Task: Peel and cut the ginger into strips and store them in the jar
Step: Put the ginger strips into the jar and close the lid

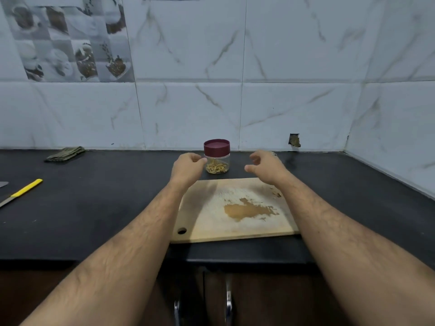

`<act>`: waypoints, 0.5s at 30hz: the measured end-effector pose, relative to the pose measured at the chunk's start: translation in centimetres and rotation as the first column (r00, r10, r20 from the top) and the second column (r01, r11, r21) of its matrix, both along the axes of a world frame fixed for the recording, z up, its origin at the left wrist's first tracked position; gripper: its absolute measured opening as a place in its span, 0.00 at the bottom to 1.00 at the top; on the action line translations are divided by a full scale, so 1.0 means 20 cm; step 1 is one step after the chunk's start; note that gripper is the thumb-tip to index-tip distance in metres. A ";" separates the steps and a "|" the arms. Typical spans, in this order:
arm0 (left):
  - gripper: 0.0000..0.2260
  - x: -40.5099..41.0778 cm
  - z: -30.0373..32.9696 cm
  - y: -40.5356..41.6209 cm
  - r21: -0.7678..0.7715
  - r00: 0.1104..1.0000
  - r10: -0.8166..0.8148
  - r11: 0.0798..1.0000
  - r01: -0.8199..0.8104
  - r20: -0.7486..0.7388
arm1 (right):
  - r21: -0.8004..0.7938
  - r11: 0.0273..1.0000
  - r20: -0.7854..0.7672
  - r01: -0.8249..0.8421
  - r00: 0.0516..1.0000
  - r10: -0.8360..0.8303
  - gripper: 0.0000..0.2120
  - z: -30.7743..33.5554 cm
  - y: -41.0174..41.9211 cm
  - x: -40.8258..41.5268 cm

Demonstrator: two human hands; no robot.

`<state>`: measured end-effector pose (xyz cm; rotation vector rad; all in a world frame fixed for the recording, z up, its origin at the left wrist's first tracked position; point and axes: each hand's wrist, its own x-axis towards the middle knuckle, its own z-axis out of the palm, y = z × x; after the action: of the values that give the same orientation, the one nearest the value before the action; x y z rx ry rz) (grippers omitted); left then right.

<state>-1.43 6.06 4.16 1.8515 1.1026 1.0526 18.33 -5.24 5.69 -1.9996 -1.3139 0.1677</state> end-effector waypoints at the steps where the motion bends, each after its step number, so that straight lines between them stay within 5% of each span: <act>1: 0.15 -0.03 0.00 -0.04 0.032 0.999 0.029 0.999 -0.028 -0.042 | -0.008 1.000 0.036 0.029 0.999 -0.029 0.22 0.00 -0.05 0.00; 8: 0.15 -0.22 -0.06 -0.24 0.105 0.963 0.178 0.982 -0.160 -0.201 | -0.109 0.956 0.157 0.274 0.954 -0.255 0.13 -0.07 -0.39 0.03; 15: 0.15 -0.30 -0.15 -0.34 0.126 0.833 0.294 0.956 -0.266 -0.469 | -0.213 0.869 0.224 0.446 0.888 -0.401 0.13 -0.13 -0.59 0.02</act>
<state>-7.51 -0.72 1.13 2.1060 1.6972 0.7911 18.73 -16.96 3.08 -2.5278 -0.9511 -0.0493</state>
